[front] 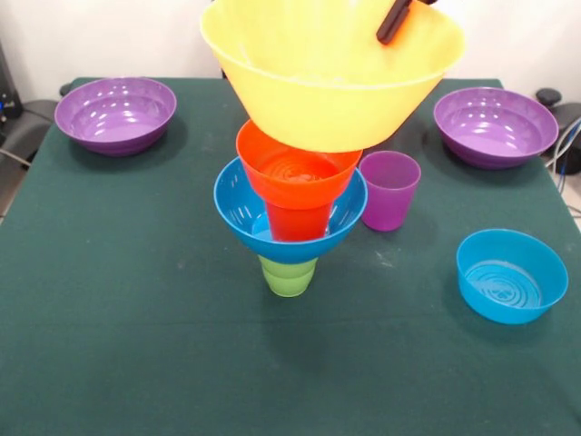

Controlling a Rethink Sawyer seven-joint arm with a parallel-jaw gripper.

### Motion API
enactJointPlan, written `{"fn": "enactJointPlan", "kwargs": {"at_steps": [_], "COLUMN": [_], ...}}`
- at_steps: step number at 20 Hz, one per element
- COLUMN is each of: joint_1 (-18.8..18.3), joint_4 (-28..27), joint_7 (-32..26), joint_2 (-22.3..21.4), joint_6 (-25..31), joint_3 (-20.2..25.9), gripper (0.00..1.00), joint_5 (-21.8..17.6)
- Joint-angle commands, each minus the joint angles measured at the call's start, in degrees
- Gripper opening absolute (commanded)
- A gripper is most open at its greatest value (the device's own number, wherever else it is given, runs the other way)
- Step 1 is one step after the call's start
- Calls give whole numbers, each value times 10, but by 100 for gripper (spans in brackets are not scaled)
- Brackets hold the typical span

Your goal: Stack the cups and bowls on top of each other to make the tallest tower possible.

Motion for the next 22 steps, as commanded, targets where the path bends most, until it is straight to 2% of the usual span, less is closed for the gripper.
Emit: {"fn": "enactJointPlan", "kwargs": {"at_steps": [1, 11, 22], "joint_1": [0, 1, 9], "joint_4": [43, 42, 41], "joint_7": [96, 95, 99], "joint_2": [35, 55, 59], "joint_6": [-23, -21, -12], "joint_3": [29, 30, 23], "gripper": [0, 0, 0], "joint_5": [-11, -8, -4]}}
